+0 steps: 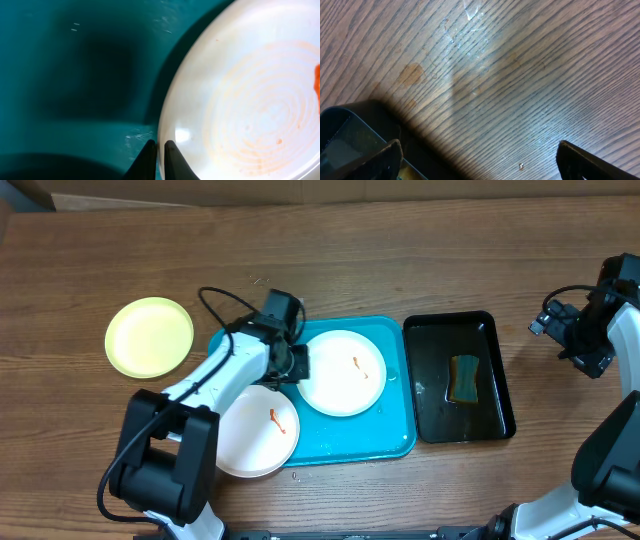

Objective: Clean dirty plates on tray and stack at the side
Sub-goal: 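Slide the white plate rightward to the teal tray center with left gripper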

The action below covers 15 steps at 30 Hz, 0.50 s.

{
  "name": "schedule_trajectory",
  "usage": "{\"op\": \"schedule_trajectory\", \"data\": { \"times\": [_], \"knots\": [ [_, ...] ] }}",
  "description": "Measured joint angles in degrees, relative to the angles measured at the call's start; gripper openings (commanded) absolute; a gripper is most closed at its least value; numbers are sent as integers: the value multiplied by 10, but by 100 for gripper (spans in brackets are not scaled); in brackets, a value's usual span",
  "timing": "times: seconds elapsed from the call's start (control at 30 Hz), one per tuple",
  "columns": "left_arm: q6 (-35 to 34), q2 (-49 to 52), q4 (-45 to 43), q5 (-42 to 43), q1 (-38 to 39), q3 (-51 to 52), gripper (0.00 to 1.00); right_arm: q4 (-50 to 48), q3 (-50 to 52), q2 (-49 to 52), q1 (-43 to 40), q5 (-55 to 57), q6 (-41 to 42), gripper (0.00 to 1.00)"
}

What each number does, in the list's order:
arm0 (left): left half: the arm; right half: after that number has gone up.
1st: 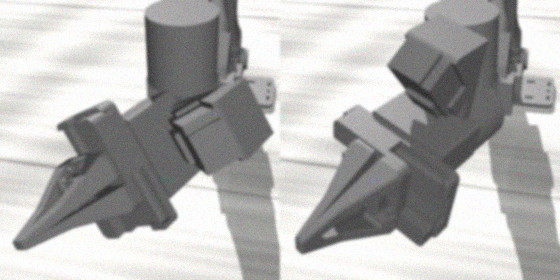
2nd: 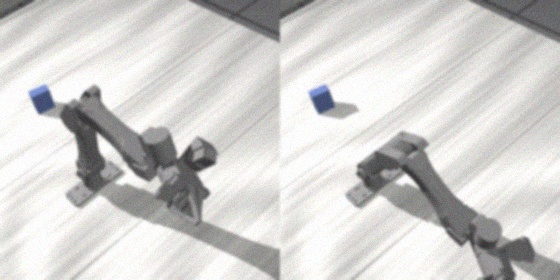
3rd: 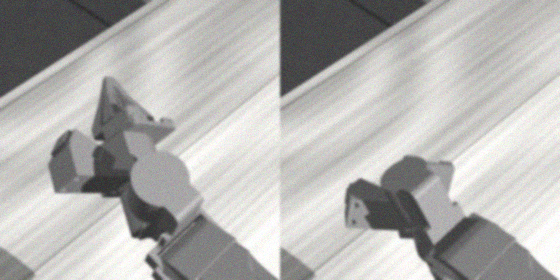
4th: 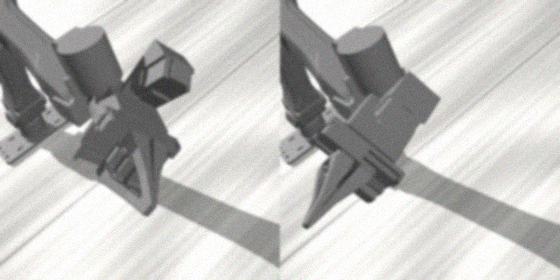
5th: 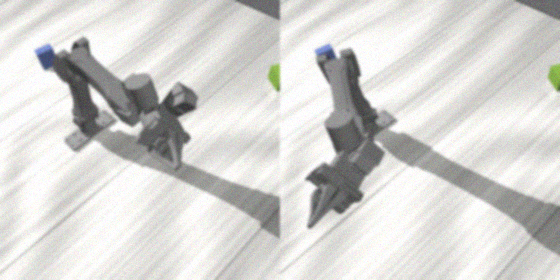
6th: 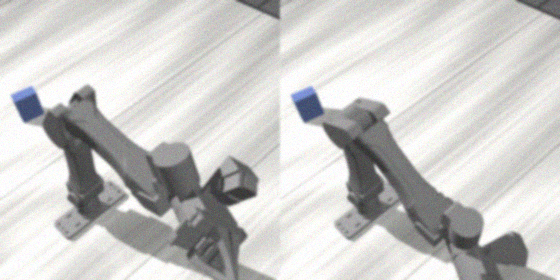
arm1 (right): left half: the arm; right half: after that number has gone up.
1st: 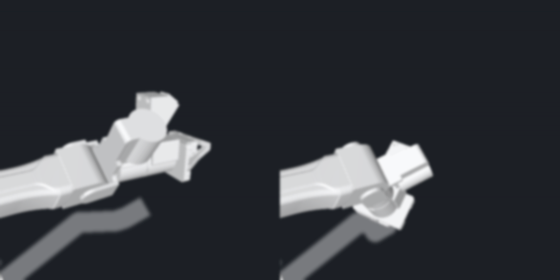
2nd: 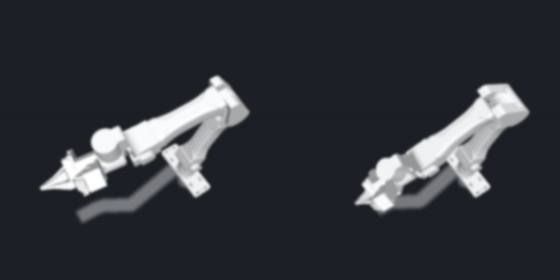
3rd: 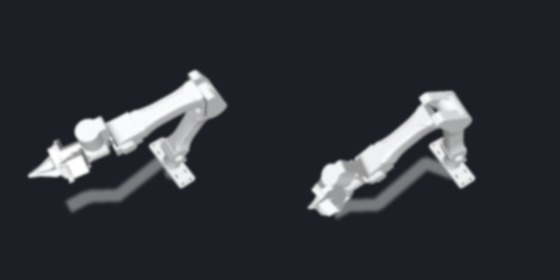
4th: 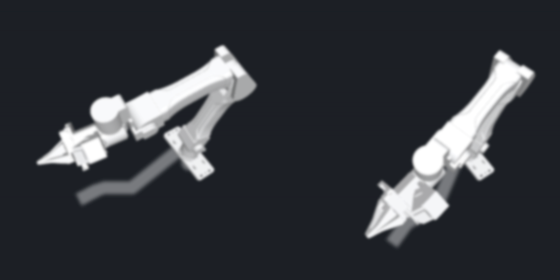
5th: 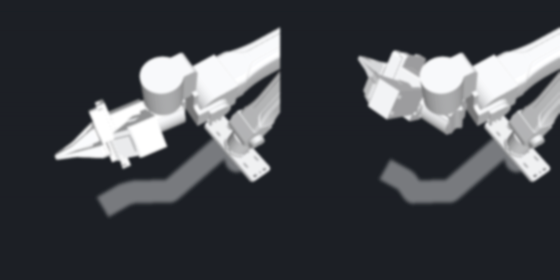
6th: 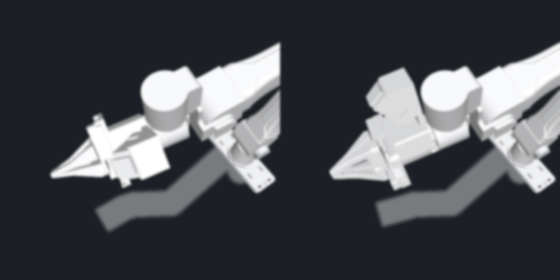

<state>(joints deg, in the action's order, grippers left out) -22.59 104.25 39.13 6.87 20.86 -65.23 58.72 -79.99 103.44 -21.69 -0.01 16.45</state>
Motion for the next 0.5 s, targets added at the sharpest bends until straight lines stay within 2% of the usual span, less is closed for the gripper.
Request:
{"op": "schedule_trajectory", "data": {
  "times": [0.5],
  "knots": [
    [1,0,-26,-17,19,0,20,0,0,0,0,0,0,100]
  ]
}}
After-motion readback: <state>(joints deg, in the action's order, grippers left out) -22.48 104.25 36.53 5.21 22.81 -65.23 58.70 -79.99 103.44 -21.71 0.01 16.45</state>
